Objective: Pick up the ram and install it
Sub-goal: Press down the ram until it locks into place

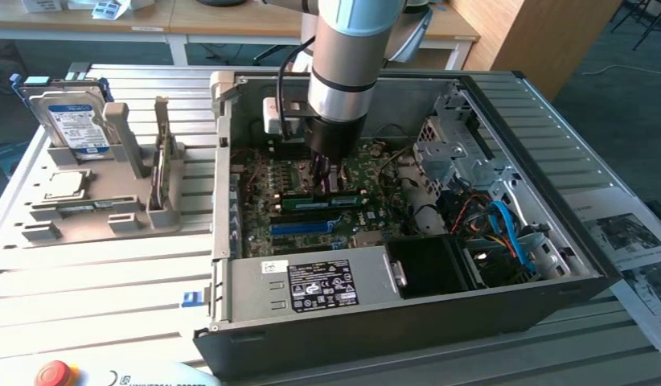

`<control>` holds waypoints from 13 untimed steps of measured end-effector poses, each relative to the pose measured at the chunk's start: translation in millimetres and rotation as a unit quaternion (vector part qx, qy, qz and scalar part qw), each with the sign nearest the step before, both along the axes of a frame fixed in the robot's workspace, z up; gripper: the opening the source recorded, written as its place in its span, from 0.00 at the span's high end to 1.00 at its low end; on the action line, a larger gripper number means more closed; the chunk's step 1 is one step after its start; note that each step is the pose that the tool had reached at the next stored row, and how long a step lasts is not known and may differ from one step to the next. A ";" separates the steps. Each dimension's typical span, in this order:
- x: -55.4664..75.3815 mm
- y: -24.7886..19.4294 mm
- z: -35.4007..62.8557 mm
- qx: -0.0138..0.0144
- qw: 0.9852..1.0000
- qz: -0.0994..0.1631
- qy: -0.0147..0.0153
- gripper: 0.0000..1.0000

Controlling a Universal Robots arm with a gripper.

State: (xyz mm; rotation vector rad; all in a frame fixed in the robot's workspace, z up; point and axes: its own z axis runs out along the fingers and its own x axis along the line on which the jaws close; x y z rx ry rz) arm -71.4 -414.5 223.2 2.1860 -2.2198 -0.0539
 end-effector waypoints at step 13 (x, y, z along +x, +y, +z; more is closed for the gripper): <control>-7.1 -0.1 6.5 0.000 1.000 0.000 -0.001 0.89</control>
